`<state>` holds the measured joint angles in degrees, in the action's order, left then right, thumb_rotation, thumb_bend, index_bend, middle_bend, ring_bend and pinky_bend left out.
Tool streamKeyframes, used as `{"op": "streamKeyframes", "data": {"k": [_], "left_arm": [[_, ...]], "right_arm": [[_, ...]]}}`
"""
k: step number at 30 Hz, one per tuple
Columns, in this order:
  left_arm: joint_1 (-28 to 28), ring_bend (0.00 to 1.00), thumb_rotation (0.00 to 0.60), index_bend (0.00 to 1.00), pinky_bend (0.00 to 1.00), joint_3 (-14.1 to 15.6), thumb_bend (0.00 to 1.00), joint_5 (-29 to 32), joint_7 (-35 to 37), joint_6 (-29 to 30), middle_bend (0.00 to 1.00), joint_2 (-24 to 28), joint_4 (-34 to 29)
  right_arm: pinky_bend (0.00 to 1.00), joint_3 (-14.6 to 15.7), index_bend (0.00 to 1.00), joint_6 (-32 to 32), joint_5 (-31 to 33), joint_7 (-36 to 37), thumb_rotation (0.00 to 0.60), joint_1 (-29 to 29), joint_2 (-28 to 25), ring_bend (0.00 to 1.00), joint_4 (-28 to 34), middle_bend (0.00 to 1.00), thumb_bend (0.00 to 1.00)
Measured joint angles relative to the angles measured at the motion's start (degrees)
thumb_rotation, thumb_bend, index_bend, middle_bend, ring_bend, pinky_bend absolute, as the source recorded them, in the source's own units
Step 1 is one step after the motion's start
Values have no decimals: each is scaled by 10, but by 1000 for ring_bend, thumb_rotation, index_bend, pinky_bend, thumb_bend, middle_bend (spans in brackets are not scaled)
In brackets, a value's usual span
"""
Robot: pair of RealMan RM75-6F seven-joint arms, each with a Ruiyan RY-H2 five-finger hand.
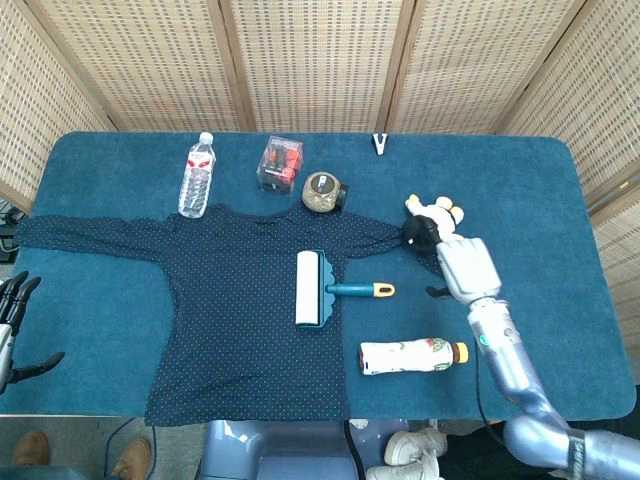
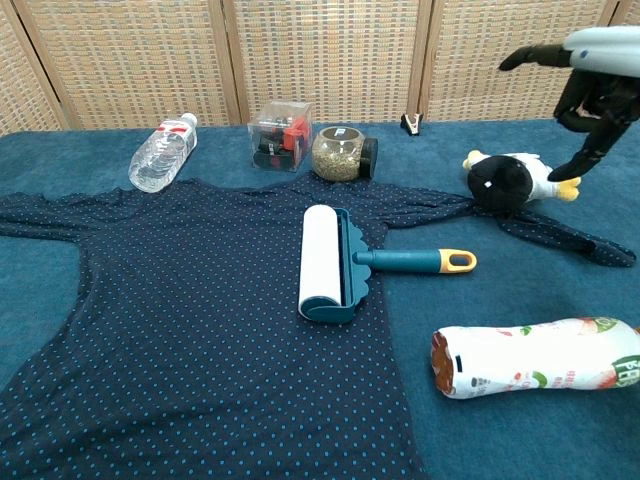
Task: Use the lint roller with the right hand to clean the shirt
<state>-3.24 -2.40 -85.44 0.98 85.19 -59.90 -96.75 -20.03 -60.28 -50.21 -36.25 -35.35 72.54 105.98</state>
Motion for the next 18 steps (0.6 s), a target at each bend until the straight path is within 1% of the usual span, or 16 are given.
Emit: {"op": "streamKeyframes", "data": {"k": [2, 3, 5, 6, 8, 9, 11, 12, 13, 16, 18], "left_arm": [[-3, 0, 600, 0, 0, -1, 0, 8, -1, -9, 0, -1, 3], [-5, 0, 600, 0, 0, -2, 0, 13, -1, -13, 0, -2, 4], [-8, 0, 600, 0, 0, -4, 0, 22, -2, -21, 0, -3, 7], [-9, 0, 600, 0, 0, -5, 0, 25, -2, -23, 0, -4, 8], [-11, 0, 600, 0, 0, -7, 0, 31, -2, -27, 0, -4, 9], [-12, 0, 600, 0, 0, -7, 0, 33, -3, -29, 0, -4, 9], [-13, 0, 600, 0, 0, -8, 0, 39, -4, -33, 0, -3, 9], [-13, 0, 600, 0, 0, -9, 0, 40, -4, -34, 0, -3, 9], [-14, 0, 600, 0, 0, -9, 0, 41, -5, -34, 0, -3, 10], [-14, 0, 600, 0, 0, -9, 0, 42, -4, -34, 0, -3, 11], [-14, 0, 600, 0, 0, -9, 0, 43, -2, -35, 0, -3, 12]], "right_arm": [[1000, -3, 0, 4, 61, -33, 600, -31, 18, 1000, -5, 997, 7], [1000, -4, 1, 3, 102, -54, 600, -52, 32, 1000, -9, 999, 26], [1000, -7, 18, -1, 162, -84, 600, -86, 58, 1000, -17, 1000, 79], [1000, -8, 39, -6, 198, -102, 600, -109, 78, 1000, -25, 1000, 117], [1000, -11, 87, -18, 244, -121, 600, -144, 114, 1000, -40, 1000, 170], [1000, -11, 131, -26, 266, -132, 600, -164, 138, 1000, -53, 1000, 198], [1000, -10, 205, -36, 289, -146, 600, -189, 171, 1000, -76, 1000, 227], [1000, -9, 261, -43, 300, -155, 600, -202, 189, 1000, -94, 1000, 249], [1000, -8, 290, -47, 307, -161, 600, -211, 202, 1000, -107, 1000, 266], [1000, -4, 339, -60, 326, -174, 600, -229, 240, 1000, -145, 1000, 312], [1000, 2, 355, -67, 333, -181, 600, -238, 259, 1000, -163, 1000, 337]]}}
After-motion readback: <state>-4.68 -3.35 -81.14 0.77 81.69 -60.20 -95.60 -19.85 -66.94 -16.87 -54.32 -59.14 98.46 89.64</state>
